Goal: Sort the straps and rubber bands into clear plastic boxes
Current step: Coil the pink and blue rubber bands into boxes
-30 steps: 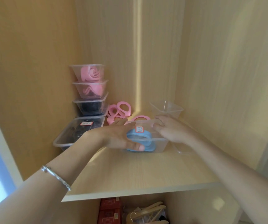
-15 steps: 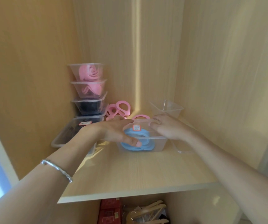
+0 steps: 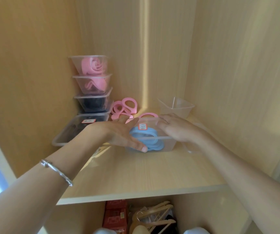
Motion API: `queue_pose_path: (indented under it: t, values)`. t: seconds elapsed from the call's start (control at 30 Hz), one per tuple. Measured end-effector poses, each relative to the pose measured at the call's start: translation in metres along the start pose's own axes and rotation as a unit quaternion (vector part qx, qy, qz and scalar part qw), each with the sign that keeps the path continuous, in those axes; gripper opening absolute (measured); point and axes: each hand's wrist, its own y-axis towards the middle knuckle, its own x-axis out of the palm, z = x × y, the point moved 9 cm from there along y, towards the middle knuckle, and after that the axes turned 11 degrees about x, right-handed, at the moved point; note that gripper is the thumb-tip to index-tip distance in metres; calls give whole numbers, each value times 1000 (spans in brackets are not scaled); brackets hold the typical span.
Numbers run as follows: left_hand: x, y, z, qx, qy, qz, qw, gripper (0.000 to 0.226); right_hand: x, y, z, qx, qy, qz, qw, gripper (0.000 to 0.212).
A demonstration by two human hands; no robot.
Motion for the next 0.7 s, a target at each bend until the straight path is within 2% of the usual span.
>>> queue_pose_path:
  t: [0.23,0.43,0.6,0.7]
  values:
    - [-4,-13,15,-19,29,18,999,116,2,-3,-3,-8,-18,-25,1000,51]
    - [-8,-26,44,-52,79,-30,995,108,3,-2,1,-45,18,-69,996,51]
    - [5,-26,42,26,2,15,1000,96,6,4,8,-55,40,-102,992,55]
    - [5,-33,42,106,15,37,994,81,-7,8,11,-54,76,-55,994,44]
